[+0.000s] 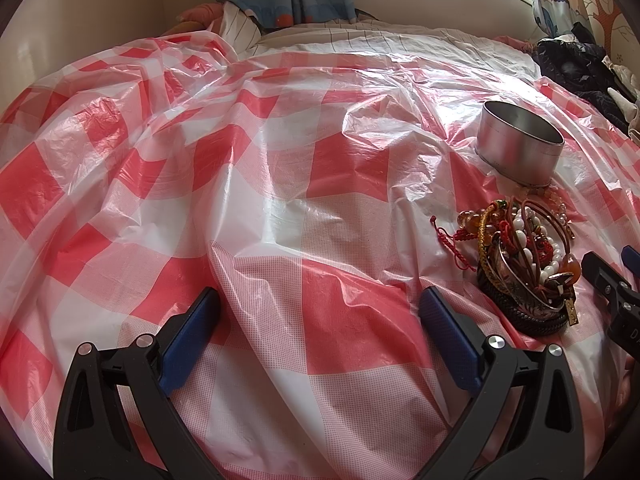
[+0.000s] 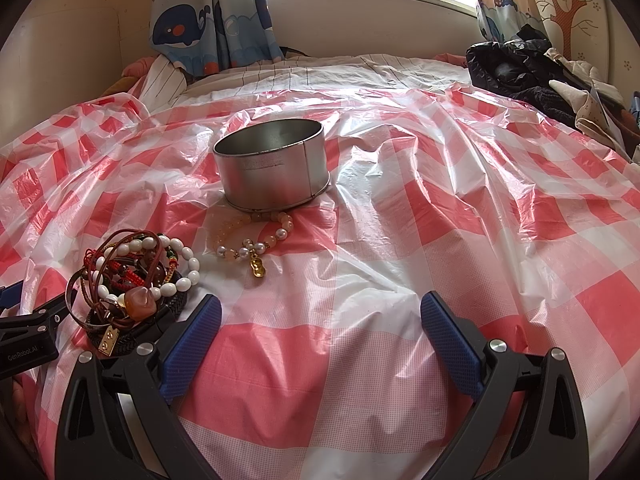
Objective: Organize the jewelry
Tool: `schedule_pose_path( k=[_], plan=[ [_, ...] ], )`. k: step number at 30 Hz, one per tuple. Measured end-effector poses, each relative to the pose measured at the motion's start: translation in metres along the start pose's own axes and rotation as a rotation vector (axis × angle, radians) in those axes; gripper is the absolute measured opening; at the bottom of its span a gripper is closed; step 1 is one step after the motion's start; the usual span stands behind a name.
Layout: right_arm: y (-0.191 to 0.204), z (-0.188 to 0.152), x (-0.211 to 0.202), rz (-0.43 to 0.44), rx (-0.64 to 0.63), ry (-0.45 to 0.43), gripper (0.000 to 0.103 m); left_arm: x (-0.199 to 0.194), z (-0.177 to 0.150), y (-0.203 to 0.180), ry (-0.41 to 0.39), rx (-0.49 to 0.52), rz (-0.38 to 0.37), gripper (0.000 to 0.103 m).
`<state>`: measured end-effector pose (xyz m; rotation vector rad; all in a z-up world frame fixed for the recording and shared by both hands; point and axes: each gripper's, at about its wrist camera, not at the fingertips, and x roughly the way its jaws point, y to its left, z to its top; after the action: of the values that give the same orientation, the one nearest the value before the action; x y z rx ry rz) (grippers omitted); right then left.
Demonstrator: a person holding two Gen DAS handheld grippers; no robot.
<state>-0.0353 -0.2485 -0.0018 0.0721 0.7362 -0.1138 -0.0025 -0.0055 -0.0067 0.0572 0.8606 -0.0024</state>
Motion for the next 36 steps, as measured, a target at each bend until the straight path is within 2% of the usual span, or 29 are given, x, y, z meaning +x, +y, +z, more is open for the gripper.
schedule_pose_path(
  k=[32, 36],
  plan=[
    [0.0019, -0.0003, 0.0059, -0.027, -0.023, 0.034, 0.095, -0.0018, 0.0011, 0.0007, -0.008, 0.0, 0.0, 0.096],
    [0.0037, 0.0007, 0.0069, -0.024, -0.021, 0.034, 0.095, -0.0068, 0.0037, 0.0008, -0.03, 0.005, 0.0, 0.096]
  ],
)
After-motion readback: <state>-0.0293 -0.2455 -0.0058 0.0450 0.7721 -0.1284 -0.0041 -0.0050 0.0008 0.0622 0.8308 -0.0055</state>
